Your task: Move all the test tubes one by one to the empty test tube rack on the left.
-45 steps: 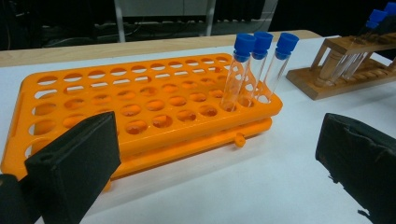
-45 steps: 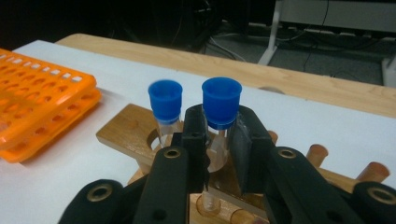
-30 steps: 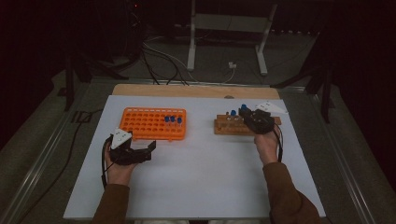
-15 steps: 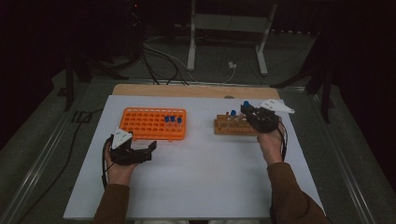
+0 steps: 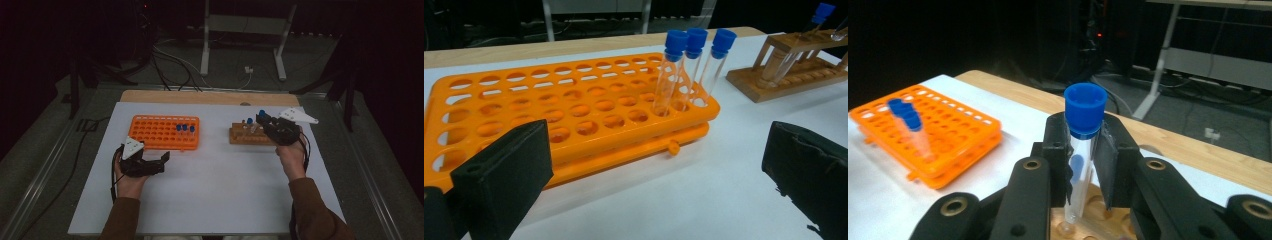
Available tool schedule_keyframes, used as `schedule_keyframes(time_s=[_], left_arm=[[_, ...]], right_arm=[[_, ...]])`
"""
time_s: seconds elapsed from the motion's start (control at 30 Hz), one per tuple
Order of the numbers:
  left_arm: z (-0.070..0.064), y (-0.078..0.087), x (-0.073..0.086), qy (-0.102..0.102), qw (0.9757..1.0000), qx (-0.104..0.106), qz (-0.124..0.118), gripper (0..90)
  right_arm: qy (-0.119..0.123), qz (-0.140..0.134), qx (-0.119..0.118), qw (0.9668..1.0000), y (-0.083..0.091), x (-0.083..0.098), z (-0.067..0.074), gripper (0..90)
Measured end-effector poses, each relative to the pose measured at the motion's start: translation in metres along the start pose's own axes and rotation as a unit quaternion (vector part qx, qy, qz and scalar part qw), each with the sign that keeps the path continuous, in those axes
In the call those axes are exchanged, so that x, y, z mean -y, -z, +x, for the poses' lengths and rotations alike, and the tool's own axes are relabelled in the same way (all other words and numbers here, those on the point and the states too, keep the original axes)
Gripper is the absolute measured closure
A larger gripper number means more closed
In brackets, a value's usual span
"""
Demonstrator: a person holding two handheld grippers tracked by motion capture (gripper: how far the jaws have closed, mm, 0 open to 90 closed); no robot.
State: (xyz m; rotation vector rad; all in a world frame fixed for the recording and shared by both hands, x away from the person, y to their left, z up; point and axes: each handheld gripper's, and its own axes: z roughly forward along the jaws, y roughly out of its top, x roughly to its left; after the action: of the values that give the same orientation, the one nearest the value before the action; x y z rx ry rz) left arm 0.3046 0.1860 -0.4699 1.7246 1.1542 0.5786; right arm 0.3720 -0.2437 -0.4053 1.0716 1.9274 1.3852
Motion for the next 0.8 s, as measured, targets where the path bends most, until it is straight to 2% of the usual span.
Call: schedule_keyframes(time_s=[0.1,0.37,0.47,0.6,0.67,0.8], left_arm=[[-0.002,-0.002,-0.001,-0.003,1.0000,0.004,0.001,0.7],[-0.014,-0.009,-0.005,-0.019,0.9996,0.019,0.004,1.1],[-0.020,-0.012,-0.007,-0.034,0.9990,0.029,-0.003,1.1],[-0.026,-0.014,-0.009,-0.045,0.9981,0.041,-0.007,1.1],[-0.030,-0.016,-0.011,-0.055,0.9975,0.042,-0.017,1.1],[-0.034,-0.019,-0.015,-0.061,0.9968,0.046,-0.022,1.0]], right_arm=[[-0.007,-0.001,-0.016,0.9998,0.002,0.002,0.005,76.9],[0.000,0.009,-0.042,0.9991,0.001,0.008,0.023,76.9],[0.001,0.011,-0.054,0.9985,-0.001,0.008,0.029,76.8],[0.003,0.016,-0.067,0.9976,-0.005,0.008,0.037,76.8],[0.004,0.018,-0.071,0.9973,-0.008,0.008,0.041,76.8],[0.002,0.020,-0.085,0.9962,-0.013,0.006,0.048,76.9]])
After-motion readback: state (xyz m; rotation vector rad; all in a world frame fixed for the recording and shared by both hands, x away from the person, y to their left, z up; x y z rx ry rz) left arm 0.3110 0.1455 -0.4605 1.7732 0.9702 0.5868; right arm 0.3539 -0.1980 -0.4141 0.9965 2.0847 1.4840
